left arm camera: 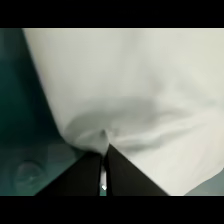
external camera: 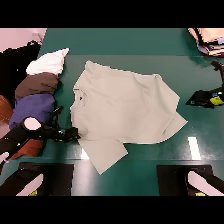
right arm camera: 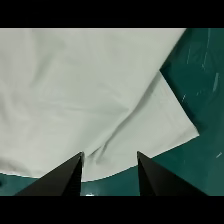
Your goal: Fold the shirts.
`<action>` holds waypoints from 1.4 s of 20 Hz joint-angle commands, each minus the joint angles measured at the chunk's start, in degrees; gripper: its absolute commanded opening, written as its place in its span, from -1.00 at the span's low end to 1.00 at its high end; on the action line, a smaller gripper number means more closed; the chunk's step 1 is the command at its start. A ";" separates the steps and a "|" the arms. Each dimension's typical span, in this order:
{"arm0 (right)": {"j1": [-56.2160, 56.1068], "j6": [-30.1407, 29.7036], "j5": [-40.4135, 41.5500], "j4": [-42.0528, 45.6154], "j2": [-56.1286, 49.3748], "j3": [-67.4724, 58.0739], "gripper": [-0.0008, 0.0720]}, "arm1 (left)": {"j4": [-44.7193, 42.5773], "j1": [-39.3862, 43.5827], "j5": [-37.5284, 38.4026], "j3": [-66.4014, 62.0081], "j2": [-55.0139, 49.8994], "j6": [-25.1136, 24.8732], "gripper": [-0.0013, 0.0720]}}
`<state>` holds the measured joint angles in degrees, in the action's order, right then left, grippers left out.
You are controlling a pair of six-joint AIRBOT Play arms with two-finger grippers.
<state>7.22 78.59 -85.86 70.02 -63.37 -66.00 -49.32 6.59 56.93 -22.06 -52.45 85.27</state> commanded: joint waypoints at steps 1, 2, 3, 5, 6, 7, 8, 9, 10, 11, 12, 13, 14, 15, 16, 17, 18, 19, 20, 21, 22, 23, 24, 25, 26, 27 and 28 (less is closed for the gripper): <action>5.53 0.02 -2.01 0.52 0.24 0.48 0.09 | 1.31 0.15 -1.64 -1.57 0.07 0.17 -0.90; 8.02 0.02 -2.23 0.52 0.24 1.73 0.09 | 1.29 0.15 -1.40 -3.17 0.07 -0.28 -0.90; 10.64 0.02 -2.27 0.50 0.24 3.76 0.10 | 1.18 0.15 -1.33 -4.83 0.07 -0.46 -0.90; 16.76 -0.02 -1.60 0.46 0.24 10.19 0.48 | 0.79 0.15 -0.72 -8.39 0.07 -1.79 -0.90; 19.23 -0.04 -0.07 0.28 0.22 13.55 0.47 | 0.50 0.15 -0.76 -9.94 0.07 -1.77 -0.90; 21.40 -0.37 2.08 -0.79 0.22 16.79 0.39 | 0.42 0.15 -0.92 -11.10 0.07 -1.77 -0.90; 23.10 -1.99 4.70 -3.43 0.22 20.04 0.13 | 0.46 0.15 -0.96 -11.96 0.07 -1.75 -0.90; 24.11 -3.52 7.34 -6.54 0.20 22.77 0.06 | 0.48 0.15 -0.98 -12.41 0.07 -1.70 -0.90; 24.37 -4.26 9.90 -8.74 0.04 24.70 0.06 | 0.48 0.15 -0.85 -12.52 0.07 -1.68 -0.90; 24.13 -5.05 11.80 -10.56 -0.79 25.90 0.06 | 0.48 0.15 -0.68 -12.52 0.07 -1.68 -0.90; 23.47 -5.20 12.52 -11.08 -2.27 26.25 0.05 | 0.48 0.15 -0.74 -12.52 0.07 -1.68 -0.90; 22.49 -5.20 12.63 -11.08 -4.17 26.18 0.06 | 0.48 0.15 -0.76 -12.52 0.07 -1.68 -0.90; 21.22 -5.46 12.66 -11.06 -6.45 25.64 0.06 | 0.48 0.15 -0.74 -12.52 0.07 -1.68 -0.90; 19.80 -5.62 12.79 -11.52 -8.46 24.85 0.05 | 0.48 0.15 -0.72 -12.52 0.07 -1.66 -0.90; 18.38 -5.62 13.31 -11.96 -10.27 23.89 0.05 | 0.46 0.15 -0.70 -12.52 0.07 -1.66 -0.90; 16.94 -5.60 13.90 -11.89 -11.69 22.82 -0.02 | 0.46 0.15 -0.63 -12.52 0.07 -1.66 -0.90; 15.69 -5.62 14.38 -11.85 -12.66 21.84 -0.11 | 0.46 0.15 -0.33 -12.52 0.07 -1.66 -0.90; 14.58 -5.62 14.73 -11.76 -13.35 20.83 -0.12 | 0.46 0.15 -0.09 -12.52 0.07 -1.66 -0.90; 13.46 -5.62 14.99 -11.37 -13.68 19.87 -0.26 | 0.46 0.15 0.09 -12.55 0.07 -1.64 -0.90; 12.63 -5.64 15.45 -11.08 -13.64 19.17 -0.58 | 0.48 0.15 0.15 -12.59 0.07 -1.64 -0.90; 11.72 -5.64 15.45 -10.47 -13.60 18.23 -0.78 | 0.44 0.15 0.22 -12.72 0.09 -1.18 -0.90; 10.88 -5.66 14.75 -9.77 -13.42 17.03 -0.92 | 0.33 0.15 0.63 -13.46 0.09 -1.20 -0.90; 10.29 -5.79 14.19 -9.99 -12.57 15.93 -0.92 | -0.28 0.15 1.27 -15.10 0.09 -1.22 -0.90; 9.64 -5.77 13.60 -10.08 -11.04 14.25 -0.92 | -1.57 0.15 2.23 -18.01 0.13 -1.20 -0.90; 8.83 -5.77 12.98 -10.14 -9.03 12.24 -0.92 | -3.17 0.15 3.19 -21.70 0.13 -1.09 -0.90; 8.02 -5.77 12.35 -10.34 -6.58 9.70 -0.92 | -5.07 0.13 4.37 -26.80 0.13 -0.57 -0.90; 7.19 -5.68 12.28 -10.51 -3.65 6.56 -0.92 | -6.82 0.13 5.64 -32.39 0.13 0.20 -0.90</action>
<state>16.60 72.88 -72.58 59.72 -71.72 -53.80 -52.07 6.76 59.70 -45.17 -52.36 84.25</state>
